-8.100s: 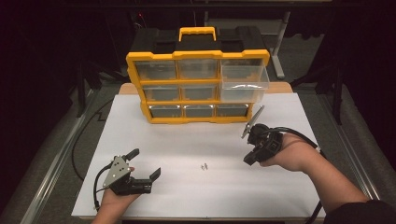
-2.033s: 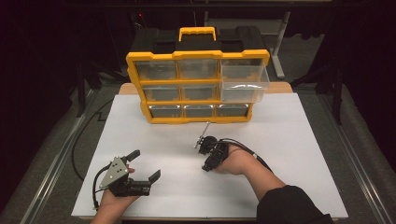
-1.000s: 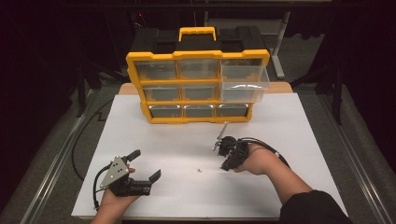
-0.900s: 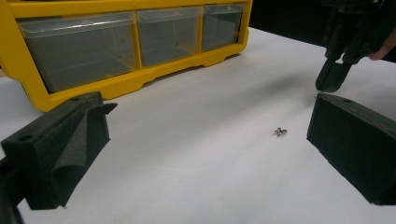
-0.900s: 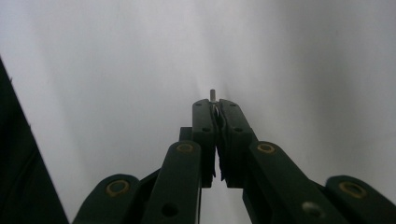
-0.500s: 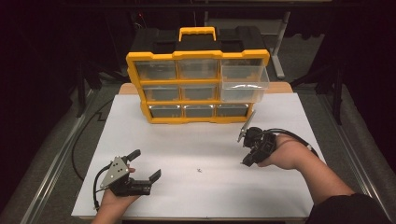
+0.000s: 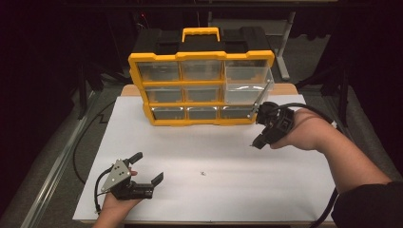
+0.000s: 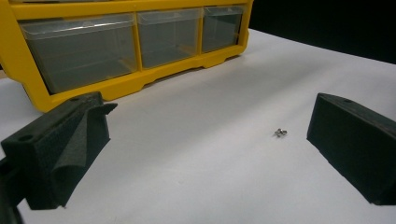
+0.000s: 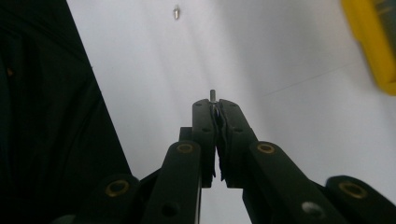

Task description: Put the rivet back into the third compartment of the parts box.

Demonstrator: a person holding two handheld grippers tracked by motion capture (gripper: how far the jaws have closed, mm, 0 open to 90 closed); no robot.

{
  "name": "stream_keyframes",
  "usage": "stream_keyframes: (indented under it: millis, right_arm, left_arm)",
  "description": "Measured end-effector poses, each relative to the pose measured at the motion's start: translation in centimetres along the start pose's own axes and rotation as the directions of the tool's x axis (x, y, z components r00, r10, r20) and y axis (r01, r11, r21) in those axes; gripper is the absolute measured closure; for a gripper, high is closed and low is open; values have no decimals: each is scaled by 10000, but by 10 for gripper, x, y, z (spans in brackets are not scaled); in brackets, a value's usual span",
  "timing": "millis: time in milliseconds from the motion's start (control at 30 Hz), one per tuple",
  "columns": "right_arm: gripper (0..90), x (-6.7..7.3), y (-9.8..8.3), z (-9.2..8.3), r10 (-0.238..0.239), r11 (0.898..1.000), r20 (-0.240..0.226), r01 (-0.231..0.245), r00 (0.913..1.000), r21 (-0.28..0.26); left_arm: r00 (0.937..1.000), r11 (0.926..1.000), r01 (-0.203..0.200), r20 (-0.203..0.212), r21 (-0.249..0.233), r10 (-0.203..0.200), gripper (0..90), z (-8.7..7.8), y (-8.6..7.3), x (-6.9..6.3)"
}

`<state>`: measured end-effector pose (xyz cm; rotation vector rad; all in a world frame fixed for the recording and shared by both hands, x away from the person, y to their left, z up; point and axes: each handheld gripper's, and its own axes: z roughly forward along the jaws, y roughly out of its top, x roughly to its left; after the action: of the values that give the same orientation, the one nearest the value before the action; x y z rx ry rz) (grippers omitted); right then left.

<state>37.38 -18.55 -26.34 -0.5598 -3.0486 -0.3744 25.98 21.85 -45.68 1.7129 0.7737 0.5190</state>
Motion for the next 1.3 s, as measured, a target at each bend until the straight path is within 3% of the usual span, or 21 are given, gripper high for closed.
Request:
stream_keyframes:
  millis: [233, 633, 900, 1300]
  right_arm:
    - [877, -4, 19, -42, -94, 9999, 386, 99, 9992, -108]
    - [877, -12, 52, -95, -102, 9996, 880, 124, 9961, -239]
    - [877, -18, 70, -115, -117, 9995, 1221, 154, 9924, -293]
    - [877, -33, 99, -118, -137, 9994, 1564, 185, 9876, -294]
  left_arm:
    - [10000, 10000, -8, 27, 3, 8, 4, 0, 0, 0]
    - [9999, 10000, 74, 84, -46, -74, 4, -1, -1, 0]
    - [9999, 9999, 90, 86, -72, -89, 4, -2, 0, 1]
    - [9998, 9997, 182, 81, -143, -181, 4, -3, 0, 2]
